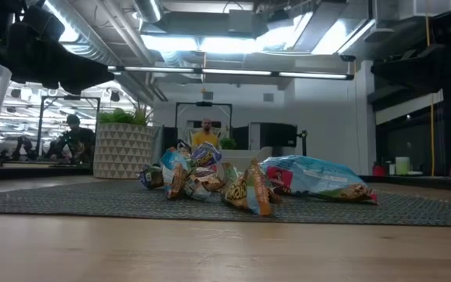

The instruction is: Pick and place Granola Bars by type

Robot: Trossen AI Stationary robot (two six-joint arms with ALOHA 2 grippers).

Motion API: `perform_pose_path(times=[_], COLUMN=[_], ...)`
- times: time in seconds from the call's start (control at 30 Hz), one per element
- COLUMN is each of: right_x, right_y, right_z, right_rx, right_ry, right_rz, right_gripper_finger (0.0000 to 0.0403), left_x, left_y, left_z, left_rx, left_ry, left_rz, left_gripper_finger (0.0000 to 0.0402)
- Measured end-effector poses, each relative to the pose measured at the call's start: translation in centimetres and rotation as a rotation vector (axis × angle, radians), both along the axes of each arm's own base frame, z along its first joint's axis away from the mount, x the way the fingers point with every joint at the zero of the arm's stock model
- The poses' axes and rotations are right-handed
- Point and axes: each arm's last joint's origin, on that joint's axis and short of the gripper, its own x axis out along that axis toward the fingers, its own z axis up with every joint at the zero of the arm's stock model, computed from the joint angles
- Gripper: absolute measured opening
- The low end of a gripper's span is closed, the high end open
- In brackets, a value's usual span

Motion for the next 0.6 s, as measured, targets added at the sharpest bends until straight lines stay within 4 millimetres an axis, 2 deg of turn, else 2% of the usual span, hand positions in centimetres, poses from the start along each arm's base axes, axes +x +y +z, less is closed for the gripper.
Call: perform_pose_path(times=[0.6], right_x=[0.0], right_y=[0.0], right_z=[0.0], right_rx=[0.0], right_ry=[0.0], right_rz=[0.0], right_gripper_finger=[0.0056], left_x=[0.0], left_y=[0.0], left_z=[0.0], left_rx=[0.0], left_ry=[0.0], left_rz=[0.0], left_gripper_finger=[0.0191])
